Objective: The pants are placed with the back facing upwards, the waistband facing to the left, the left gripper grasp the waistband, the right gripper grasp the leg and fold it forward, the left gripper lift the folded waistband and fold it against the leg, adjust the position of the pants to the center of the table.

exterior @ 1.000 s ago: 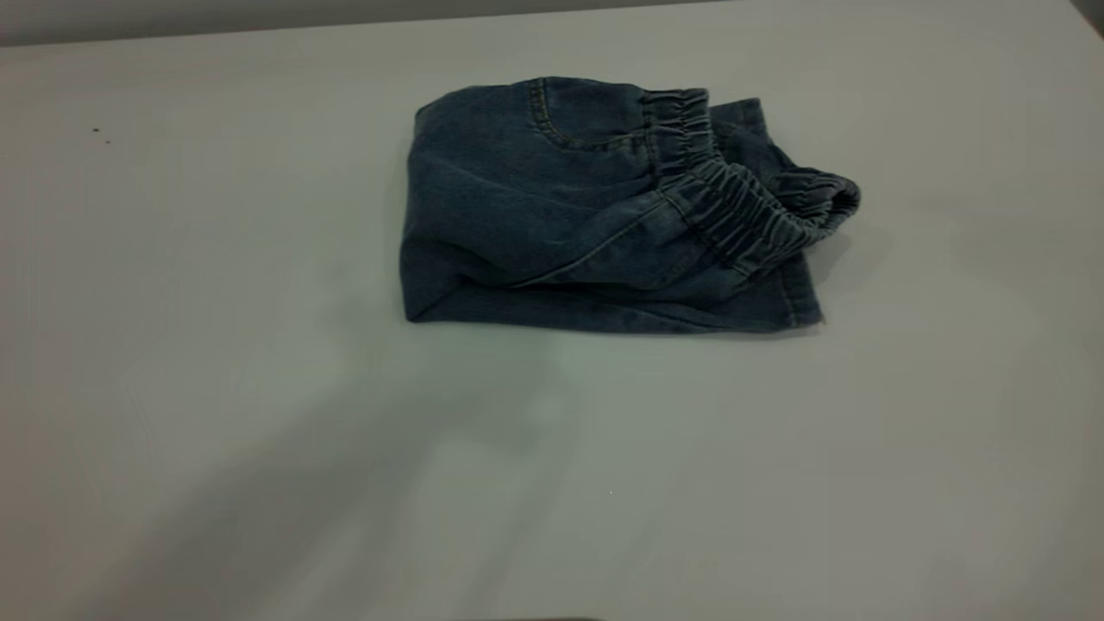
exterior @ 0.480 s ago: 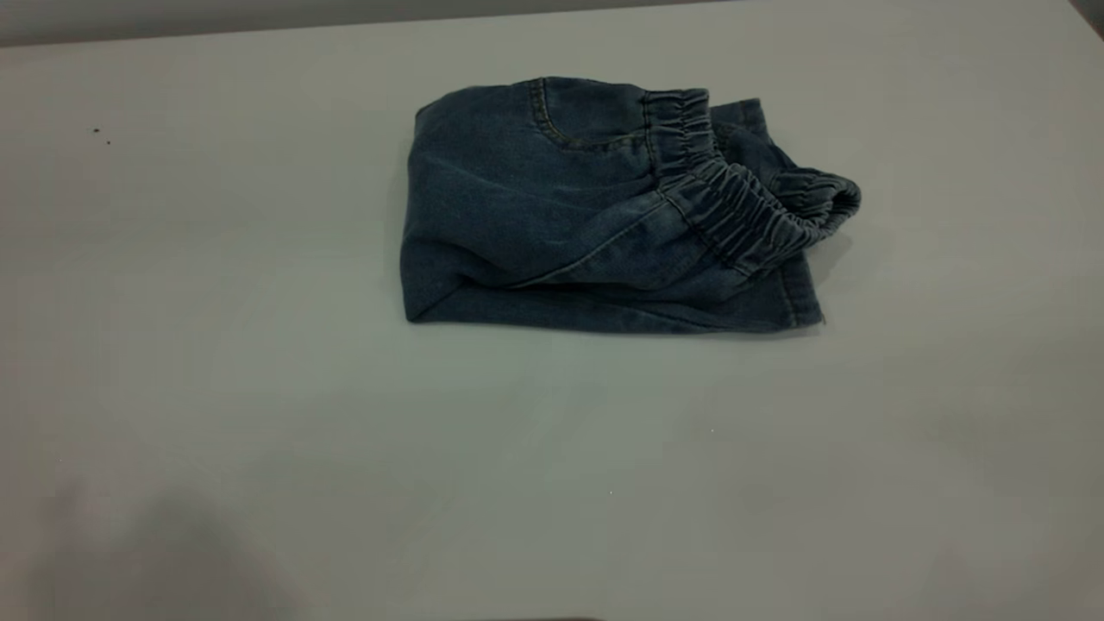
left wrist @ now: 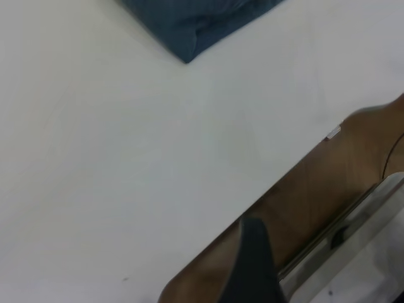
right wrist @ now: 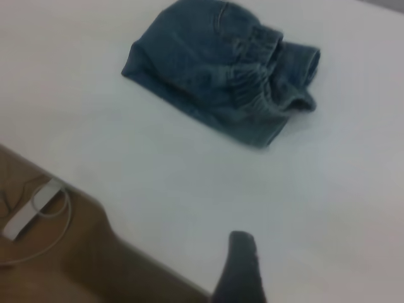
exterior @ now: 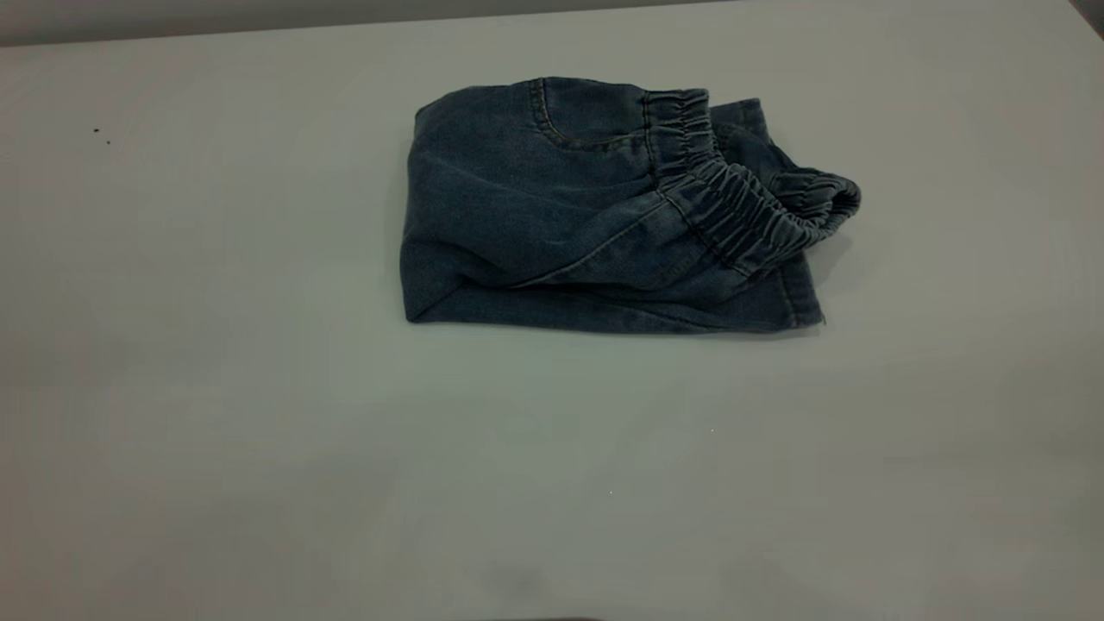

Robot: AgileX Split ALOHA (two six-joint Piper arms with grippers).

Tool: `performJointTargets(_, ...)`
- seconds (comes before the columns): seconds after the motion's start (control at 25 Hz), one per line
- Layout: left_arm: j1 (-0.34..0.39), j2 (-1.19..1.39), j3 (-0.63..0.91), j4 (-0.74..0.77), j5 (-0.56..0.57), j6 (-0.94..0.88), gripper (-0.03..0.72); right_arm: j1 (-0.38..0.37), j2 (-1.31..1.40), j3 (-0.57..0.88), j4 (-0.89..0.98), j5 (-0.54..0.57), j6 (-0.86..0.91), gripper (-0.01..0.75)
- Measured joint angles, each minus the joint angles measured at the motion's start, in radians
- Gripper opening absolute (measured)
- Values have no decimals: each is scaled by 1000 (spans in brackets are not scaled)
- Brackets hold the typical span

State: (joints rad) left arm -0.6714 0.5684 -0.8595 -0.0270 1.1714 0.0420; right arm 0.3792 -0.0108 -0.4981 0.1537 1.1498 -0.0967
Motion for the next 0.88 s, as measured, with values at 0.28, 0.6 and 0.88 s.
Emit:
performJointTargets(0.28, 0, -164, 133, 0, 0, -1, 532, 0, 0, 23, 15, -2, -1, 514)
performJointTargets(0.6, 0, -250, 314, -3, -22, -5, 532, 0, 0, 23, 17, -2, -1, 514)
performJointTargets(0.88, 0, -251, 369, -9, -53, -6, 532, 0, 0, 23, 18, -2, -1, 514)
